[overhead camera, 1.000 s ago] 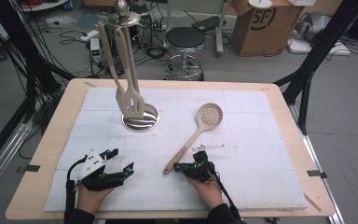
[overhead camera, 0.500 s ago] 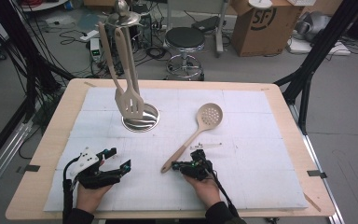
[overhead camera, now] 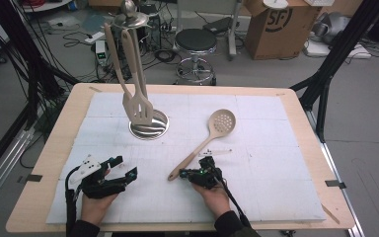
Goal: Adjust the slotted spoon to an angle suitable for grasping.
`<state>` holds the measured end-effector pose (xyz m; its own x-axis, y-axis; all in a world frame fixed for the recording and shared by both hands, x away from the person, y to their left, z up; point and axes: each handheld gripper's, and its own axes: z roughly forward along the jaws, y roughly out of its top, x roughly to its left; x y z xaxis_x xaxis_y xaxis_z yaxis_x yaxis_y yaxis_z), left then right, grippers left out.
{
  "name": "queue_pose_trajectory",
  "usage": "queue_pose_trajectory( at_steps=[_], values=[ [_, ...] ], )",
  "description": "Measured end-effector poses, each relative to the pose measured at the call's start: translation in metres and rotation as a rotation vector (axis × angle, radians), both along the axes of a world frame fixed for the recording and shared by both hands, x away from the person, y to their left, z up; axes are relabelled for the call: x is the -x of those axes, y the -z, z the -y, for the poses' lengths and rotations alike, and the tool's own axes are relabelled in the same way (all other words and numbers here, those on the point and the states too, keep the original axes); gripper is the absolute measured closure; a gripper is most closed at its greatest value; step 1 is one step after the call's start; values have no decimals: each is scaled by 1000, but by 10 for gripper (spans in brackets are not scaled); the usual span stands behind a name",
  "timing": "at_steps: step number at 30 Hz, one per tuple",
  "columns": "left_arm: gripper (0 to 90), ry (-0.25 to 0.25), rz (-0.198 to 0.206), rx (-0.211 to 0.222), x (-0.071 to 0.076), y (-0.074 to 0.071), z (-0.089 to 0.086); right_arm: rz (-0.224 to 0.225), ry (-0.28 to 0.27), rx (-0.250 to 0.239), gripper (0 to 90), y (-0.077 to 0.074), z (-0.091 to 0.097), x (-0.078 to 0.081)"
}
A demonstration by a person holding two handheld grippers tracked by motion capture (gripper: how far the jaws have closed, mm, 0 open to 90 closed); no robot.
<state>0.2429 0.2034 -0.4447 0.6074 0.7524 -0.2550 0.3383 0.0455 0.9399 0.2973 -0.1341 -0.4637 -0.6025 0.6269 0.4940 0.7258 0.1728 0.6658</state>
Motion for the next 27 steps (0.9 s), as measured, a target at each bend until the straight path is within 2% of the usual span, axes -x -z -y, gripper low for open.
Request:
queue_pose_trajectory(
  at_steps=[2,6,17,22,25,27],
  values=[
    [231,1,1,-1,0,0,0,-1,-2,5,896,0,-1,-1],
    [231,0,-1,1,0,0,0,-3,0,-15,897,0,-2,-3],
    [231,-10,-13,25,-1,1,-3,-6,-1,-9,898,1,-7,-7],
    [231,-16,-23,59,-2,2,-6,-5,-5,-14,897,0,-10,-10],
    [231,-19,-32,82,-3,2,-8,4,-6,6,897,0,-13,-11],
    [231,-24,-35,88,-3,3,-10,4,-8,2,897,0,-14,-12]
  ],
)
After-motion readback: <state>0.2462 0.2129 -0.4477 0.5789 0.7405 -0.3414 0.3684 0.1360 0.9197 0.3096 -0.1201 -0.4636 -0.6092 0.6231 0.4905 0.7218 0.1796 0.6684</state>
